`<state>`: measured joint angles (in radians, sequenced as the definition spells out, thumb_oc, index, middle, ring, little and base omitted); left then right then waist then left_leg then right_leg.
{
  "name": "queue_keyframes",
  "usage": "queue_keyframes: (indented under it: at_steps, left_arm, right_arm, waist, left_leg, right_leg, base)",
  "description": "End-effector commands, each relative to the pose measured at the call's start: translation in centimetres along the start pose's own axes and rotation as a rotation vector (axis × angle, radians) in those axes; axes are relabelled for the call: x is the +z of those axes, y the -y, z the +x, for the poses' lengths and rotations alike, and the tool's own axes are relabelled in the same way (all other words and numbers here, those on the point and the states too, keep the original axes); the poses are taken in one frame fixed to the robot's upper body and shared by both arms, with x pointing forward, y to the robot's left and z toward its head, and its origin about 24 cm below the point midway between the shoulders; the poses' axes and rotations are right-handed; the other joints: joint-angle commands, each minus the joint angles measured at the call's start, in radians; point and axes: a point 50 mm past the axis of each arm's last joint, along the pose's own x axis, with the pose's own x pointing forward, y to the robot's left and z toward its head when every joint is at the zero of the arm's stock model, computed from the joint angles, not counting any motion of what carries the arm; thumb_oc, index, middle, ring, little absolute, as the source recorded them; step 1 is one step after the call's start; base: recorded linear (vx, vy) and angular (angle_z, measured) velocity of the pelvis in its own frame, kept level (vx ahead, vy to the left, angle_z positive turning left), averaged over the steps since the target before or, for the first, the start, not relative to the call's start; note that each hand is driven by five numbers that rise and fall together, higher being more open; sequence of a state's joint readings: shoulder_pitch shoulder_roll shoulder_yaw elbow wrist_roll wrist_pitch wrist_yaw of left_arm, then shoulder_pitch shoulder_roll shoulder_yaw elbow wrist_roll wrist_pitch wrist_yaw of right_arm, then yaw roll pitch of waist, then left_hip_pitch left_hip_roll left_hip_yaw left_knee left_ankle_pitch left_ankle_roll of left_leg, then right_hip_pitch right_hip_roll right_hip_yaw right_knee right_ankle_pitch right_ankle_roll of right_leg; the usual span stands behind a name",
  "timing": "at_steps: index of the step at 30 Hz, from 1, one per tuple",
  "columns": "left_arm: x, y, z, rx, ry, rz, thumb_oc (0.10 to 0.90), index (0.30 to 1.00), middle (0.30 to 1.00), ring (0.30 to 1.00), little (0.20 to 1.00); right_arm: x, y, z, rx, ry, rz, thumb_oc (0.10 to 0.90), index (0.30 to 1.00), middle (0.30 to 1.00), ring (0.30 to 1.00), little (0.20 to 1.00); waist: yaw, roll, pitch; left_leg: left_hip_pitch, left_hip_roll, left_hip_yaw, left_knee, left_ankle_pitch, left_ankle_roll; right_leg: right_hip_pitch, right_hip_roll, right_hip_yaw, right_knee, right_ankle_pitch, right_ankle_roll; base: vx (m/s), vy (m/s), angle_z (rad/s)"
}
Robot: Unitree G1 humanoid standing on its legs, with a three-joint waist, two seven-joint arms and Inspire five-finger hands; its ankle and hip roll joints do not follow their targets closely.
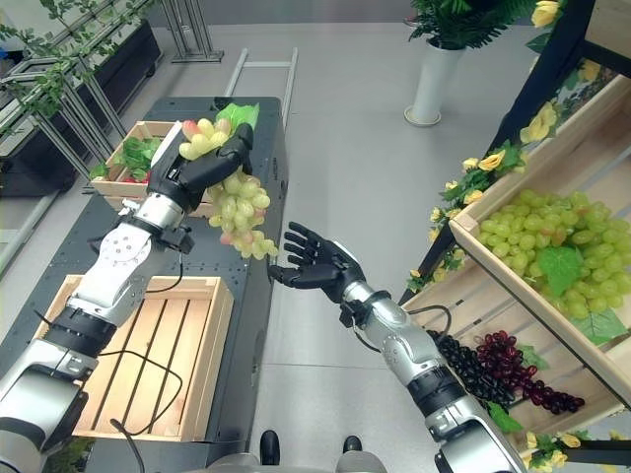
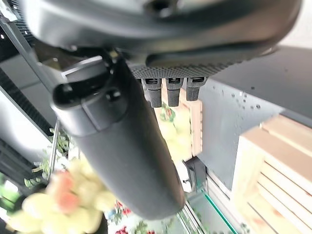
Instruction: Pick up the fruits from the basket on one side to the basket on the other side
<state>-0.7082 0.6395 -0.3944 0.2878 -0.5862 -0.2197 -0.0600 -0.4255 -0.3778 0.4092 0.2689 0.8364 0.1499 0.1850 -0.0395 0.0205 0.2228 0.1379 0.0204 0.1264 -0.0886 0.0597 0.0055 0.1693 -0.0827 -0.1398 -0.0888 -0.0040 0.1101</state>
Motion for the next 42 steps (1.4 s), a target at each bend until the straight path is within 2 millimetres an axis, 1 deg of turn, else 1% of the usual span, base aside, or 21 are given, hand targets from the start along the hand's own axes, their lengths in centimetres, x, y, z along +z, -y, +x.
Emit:
queue_keyframes:
  at_steps: [1, 6, 12, 20, 27, 31, 36, 37, 38, 42]
  left_arm:
    - [5.4, -1.0, 3.5, 0.006, 0.224, 0.010, 0.400, 0.300, 0.300, 0.300, 0.300]
    - [5.6, 0.1, 4.1, -0.042, 0.228, -0.011, 0.400, 0.300, 0.300, 0.300, 0.300]
    - [5.5, 1.6, 5.0, -0.099, 0.221, -0.034, 0.400, 0.300, 0.300, 0.300, 0.300]
    - [5.4, 2.8, 5.4, -0.154, 0.206, -0.069, 0.400, 0.300, 0.300, 0.300, 0.300]
    - [5.3, 3.8, 6.0, -0.194, 0.202, -0.092, 0.400, 0.300, 0.300, 0.300, 0.300]
    - [5.5, 4.3, 6.2, -0.208, 0.209, -0.116, 0.400, 0.300, 0.300, 0.300, 0.300]
    - [5.4, 4.3, 6.2, -0.201, 0.212, -0.110, 0.400, 0.300, 0.300, 0.300, 0.300]
    - [5.4, 4.3, 6.2, -0.196, 0.209, -0.113, 0.400, 0.300, 0.300, 0.300, 0.300]
    - [5.4, 4.1, 6.2, -0.189, 0.208, -0.113, 0.400, 0.300, 0.300, 0.300, 0.300]
    - [5.4, 3.7, 6.1, -0.167, 0.207, -0.114, 0.400, 0.300, 0.300, 0.300, 0.300]
  right_arm:
    - [3.1, -3.0, 2.4, 0.203, 0.109, 0.102, 0.800, 0.900, 0.900, 0.900, 0.900]
    - [3.2, -3.5, 3.1, 0.216, 0.101, 0.143, 0.800, 0.900, 0.900, 0.900, 0.900]
    - [4.6, -4.7, 4.3, 0.212, 0.133, 0.130, 0.800, 0.900, 0.900, 0.900, 0.900]
    - [6.1, -5.0, 5.2, 0.166, 0.163, 0.075, 0.800, 0.900, 0.900, 0.900, 0.900]
    - [8.2, -5.7, 6.1, 0.151, 0.240, 0.086, 0.800, 0.900, 0.900, 0.900, 0.900]
    - [8.6, -5.8, 6.5, 0.129, 0.270, 0.130, 0.800, 0.900, 0.900, 0.900, 0.900]
    - [8.4, -6.0, 6.7, 0.128, 0.285, 0.172, 0.800, 0.900, 0.900, 0.900, 0.900]
    - [8.3, -6.0, 6.7, 0.124, 0.285, 0.183, 0.456, 0.385, 0.385, 0.385, 0.385]
    - [8.3, -5.9, 6.7, 0.120, 0.295, 0.190, 0.400, 0.300, 0.300, 0.300, 0.300]
    - [8.1, -5.7, 6.6, 0.111, 0.296, 0.200, 0.400, 0.300, 0.300, 0.300, 0.300]
  waist:
    - [-0.001, 0.008, -0.171]
    - [0.003, 0.004, -0.176]
    - [0.004, 0.003, -0.175]
    - [0.009, 0.001, -0.182]
    - [0.019, 0.000, -0.183]
    - [0.023, 0.003, -0.182]
    - [0.027, 0.006, -0.184]
    - [0.028, 0.006, -0.186]
    - [0.029, 0.006, -0.187]
    - [0.029, 0.006, -0.188]
  left_leg:
    - [0.007, -0.055, -0.001, 0.021, -0.136, -0.017]
    - [0.010, -0.052, 0.000, 0.025, -0.140, -0.017]
    - [0.015, -0.052, -0.002, 0.026, -0.143, -0.014]
    - [0.021, -0.052, -0.005, 0.013, -0.137, -0.014]
    - [0.017, -0.053, -0.012, 0.010, -0.136, -0.012]
    - [0.018, -0.054, -0.016, 0.008, -0.136, -0.010]
    - [0.021, -0.053, -0.018, 0.005, -0.135, -0.011]
    - [0.022, -0.053, -0.019, 0.004, -0.135, -0.011]
    - [0.022, -0.052, -0.019, 0.003, -0.134, -0.011]
    - [0.020, -0.051, -0.019, 0.003, -0.134, -0.011]
  right_leg:
    - [-0.024, 0.058, -0.010, 0.007, -0.039, -0.065]
    - [-0.020, 0.057, -0.012, 0.007, -0.039, -0.065]
    - [-0.015, 0.060, -0.007, 0.003, -0.036, -0.067]
    - [-0.014, 0.061, -0.008, 0.002, -0.036, -0.067]
    - [-0.016, 0.060, -0.014, 0.002, -0.036, -0.069]
    - [-0.015, 0.059, -0.014, 0.002, -0.037, -0.069]
    - [-0.013, 0.060, -0.015, 0.002, -0.038, -0.069]
    - [-0.012, 0.059, -0.015, 0.002, -0.038, -0.069]
    - [-0.012, 0.059, -0.016, 0.002, -0.039, -0.069]
    - [-0.015, 0.058, -0.016, 0.002, -0.038, -0.068]
  base:
    - [0.01, -0.018, -0.04]
    - [0.00, -0.018, -0.08]
    - [0.00, -0.003, -0.01]
    - [0.00, -0.002, -0.01]
    - [0.00, 0.000, 0.00]
    - [0.00, 0.000, 0.00]
    - [0.00, 0.000, 0.00]
    - [0.00, 0.000, 0.00]
    - [0.00, 0.000, 0.00]
    - [0.00, 0.000, 0.00]
